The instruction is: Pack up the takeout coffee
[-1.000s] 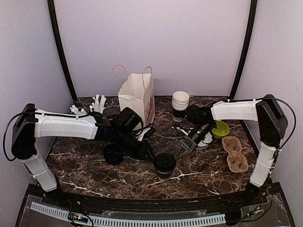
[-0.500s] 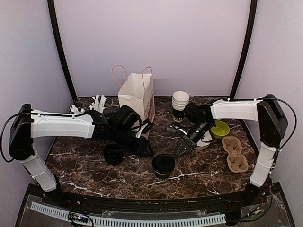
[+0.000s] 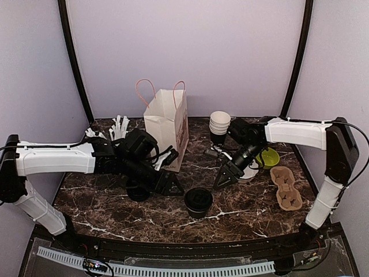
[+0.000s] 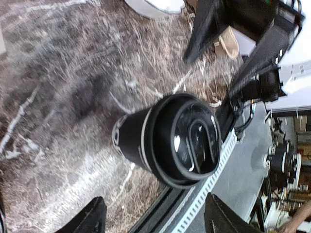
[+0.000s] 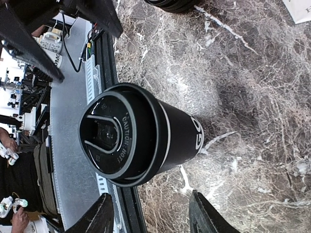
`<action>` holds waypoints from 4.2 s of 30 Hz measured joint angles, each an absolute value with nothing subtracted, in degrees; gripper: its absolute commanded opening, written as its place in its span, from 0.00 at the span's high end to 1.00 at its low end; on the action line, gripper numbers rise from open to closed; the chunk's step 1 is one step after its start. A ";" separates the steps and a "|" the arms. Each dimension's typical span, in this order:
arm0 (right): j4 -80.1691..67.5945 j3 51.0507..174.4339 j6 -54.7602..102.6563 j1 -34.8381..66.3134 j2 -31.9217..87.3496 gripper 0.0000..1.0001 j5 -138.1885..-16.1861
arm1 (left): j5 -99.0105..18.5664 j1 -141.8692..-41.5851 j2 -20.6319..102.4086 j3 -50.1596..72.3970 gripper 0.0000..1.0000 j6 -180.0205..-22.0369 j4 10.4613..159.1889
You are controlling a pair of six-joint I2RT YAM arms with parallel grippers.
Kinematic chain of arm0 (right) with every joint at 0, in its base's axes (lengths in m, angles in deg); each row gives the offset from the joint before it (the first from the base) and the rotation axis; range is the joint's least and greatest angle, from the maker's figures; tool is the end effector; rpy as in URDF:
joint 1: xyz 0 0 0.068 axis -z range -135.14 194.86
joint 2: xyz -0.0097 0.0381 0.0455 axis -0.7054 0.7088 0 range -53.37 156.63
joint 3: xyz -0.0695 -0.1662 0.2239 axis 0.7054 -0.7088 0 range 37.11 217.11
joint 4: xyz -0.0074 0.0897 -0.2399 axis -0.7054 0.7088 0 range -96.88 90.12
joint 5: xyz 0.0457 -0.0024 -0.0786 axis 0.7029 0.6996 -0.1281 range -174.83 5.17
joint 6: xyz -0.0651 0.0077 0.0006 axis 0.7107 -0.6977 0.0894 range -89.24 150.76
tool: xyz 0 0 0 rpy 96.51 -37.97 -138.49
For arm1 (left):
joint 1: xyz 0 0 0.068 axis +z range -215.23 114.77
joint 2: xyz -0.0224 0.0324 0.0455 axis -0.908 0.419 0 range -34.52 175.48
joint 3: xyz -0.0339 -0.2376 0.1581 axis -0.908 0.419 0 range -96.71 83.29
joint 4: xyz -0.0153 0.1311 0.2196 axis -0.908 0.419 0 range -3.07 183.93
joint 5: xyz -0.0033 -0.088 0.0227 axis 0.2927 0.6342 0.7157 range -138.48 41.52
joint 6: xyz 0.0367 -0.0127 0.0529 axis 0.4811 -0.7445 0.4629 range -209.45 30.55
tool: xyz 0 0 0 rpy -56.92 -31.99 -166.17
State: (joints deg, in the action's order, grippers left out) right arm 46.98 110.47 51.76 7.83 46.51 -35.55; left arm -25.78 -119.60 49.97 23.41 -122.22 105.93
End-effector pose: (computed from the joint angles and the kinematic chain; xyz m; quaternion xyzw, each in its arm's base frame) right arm 0.2375 0.2281 0.2291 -0.4699 0.7751 0.4220 0.0175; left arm 0.1725 -0.2748 0.2622 0.2450 0.8707 -0.3972 0.1551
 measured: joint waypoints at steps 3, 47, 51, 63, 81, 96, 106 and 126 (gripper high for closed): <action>46.74 110.43 52.19 7.85 46.38 0.47 -36.54 | -24.08 -120.97 50.01 24.66 0.27 -121.11 106.46; 45.34 107.89 53.22 7.89 43.49 0.43 -37.30 | -37.85 -120.14 61.51 21.44 0.34 -106.40 102.87; 45.39 107.89 53.20 8.07 43.49 0.43 -37.37 | -38.61 -120.10 61.51 21.42 0.35 -106.84 103.38; 44.08 105.23 49.09 10.01 43.25 0.55 -34.02 | -39.90 -117.85 56.13 20.37 0.43 -117.68 112.60; 44.23 105.92 48.78 10.01 50.46 0.60 -26.83 | -25.35 -117.85 53.86 22.65 0.59 -130.62 100.58; 45.91 107.89 49.64 9.99 53.11 0.58 -25.43 | -22.68 -117.85 56.66 22.65 0.62 -130.66 100.40; 46.22 108.63 49.96 9.12 54.92 0.59 -25.34 | -21.35 -117.83 58.71 22.60 0.63 -130.57 99.84; 47.95 109.57 43.69 9.07 57.09 0.65 -24.65 | -21.48 -117.39 61.18 22.95 0.68 -127.40 99.99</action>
State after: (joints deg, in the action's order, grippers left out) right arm 47.95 109.57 43.69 9.07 57.09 -24.65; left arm -21.48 -117.39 61.18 22.95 -127.40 99.99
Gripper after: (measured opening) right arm 0.364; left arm 0.326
